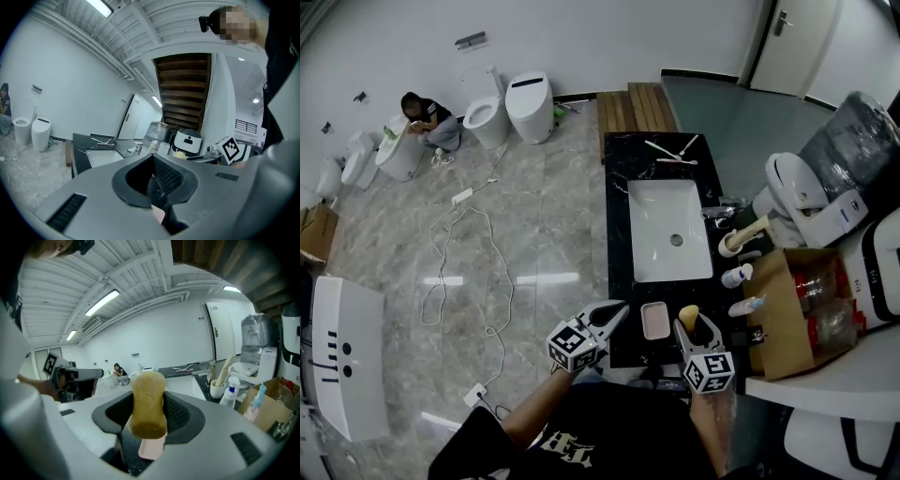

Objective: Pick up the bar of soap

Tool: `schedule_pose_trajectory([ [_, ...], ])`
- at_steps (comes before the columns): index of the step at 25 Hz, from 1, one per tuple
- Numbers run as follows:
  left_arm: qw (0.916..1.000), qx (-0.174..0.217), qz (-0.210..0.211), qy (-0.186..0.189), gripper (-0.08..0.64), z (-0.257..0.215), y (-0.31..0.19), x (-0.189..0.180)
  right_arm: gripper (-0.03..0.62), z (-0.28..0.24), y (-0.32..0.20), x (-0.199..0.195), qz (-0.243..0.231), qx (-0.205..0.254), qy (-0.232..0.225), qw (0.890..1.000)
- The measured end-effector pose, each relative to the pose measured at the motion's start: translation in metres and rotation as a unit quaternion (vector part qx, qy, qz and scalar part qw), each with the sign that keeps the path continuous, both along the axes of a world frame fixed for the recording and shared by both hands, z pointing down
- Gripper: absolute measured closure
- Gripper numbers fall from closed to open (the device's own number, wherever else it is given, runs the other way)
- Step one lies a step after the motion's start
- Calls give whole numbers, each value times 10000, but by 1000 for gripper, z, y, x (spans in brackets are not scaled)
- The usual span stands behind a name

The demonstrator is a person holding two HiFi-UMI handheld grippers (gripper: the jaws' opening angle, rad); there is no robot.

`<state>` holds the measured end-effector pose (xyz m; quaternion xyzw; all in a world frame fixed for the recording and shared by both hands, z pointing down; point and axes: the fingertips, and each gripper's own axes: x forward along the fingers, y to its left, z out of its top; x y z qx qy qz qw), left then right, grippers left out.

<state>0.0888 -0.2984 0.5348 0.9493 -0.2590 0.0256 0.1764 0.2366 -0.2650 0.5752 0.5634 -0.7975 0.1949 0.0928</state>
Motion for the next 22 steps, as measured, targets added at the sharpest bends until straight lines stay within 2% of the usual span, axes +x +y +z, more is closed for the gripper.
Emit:
schedule_pose_trajectory([
  [9,9999,69,78,-38,552,-4,-7,14,390,-37,9,21,93,516,-76,9986],
  [22,9994,207,258,-143,552,-11,-7,28,390,-46,15,39,302,657,-82,9974],
])
